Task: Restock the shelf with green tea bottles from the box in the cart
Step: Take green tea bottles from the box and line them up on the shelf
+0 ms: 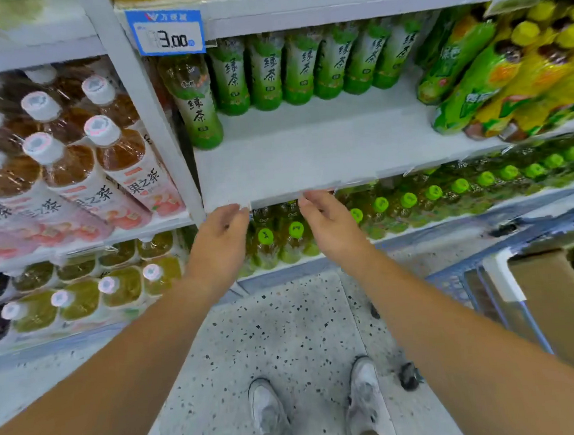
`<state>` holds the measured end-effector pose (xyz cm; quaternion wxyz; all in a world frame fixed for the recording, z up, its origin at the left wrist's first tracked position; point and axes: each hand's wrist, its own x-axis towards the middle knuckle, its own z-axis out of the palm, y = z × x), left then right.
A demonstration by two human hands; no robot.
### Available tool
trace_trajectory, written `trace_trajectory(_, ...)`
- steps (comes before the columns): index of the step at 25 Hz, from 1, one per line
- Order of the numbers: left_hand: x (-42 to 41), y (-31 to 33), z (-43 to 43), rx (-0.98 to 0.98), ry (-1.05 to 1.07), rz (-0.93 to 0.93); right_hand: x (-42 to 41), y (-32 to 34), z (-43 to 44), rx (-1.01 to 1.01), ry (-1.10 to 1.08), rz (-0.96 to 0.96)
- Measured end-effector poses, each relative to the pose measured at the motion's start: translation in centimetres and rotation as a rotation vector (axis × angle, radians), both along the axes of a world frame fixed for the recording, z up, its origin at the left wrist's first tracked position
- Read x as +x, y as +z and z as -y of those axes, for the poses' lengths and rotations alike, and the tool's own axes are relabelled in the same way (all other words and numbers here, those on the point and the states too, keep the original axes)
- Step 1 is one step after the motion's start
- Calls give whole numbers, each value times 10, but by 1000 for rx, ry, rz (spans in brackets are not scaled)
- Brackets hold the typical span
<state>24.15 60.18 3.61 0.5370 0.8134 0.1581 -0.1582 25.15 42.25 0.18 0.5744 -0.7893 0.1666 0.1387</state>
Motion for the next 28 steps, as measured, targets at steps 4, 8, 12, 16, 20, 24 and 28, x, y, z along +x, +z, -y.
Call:
trace_trajectory(4, -46, 29, 6, 2, -12, -42, -69, 36, 12, -12, -77, -59)
trace_trajectory(8, -82, 62, 21, -45, -78, -51, -126, 76, 28, -38, -142, -85)
trace_trajectory(12, -122, 94, 40, -72, -137, -29, -173, 111, 52, -65, -147, -82)
trace_trajectory(16, -160, 113, 80, -44, -177, -19, -218, 130, 91, -79, -159, -60)
trace_trajectory(20, -206, 121, 143, -33, -235, -78, -268, 140, 156, -76, -221, -67)
trace_trajectory(24, -249, 125, 221, -18, -251, -124, -310, 144, 235, -80, -254, -79)
trace_trajectory(28, -276, 122, 301, 2, -287, -134, -345, 150, 311, -166, -279, -94)
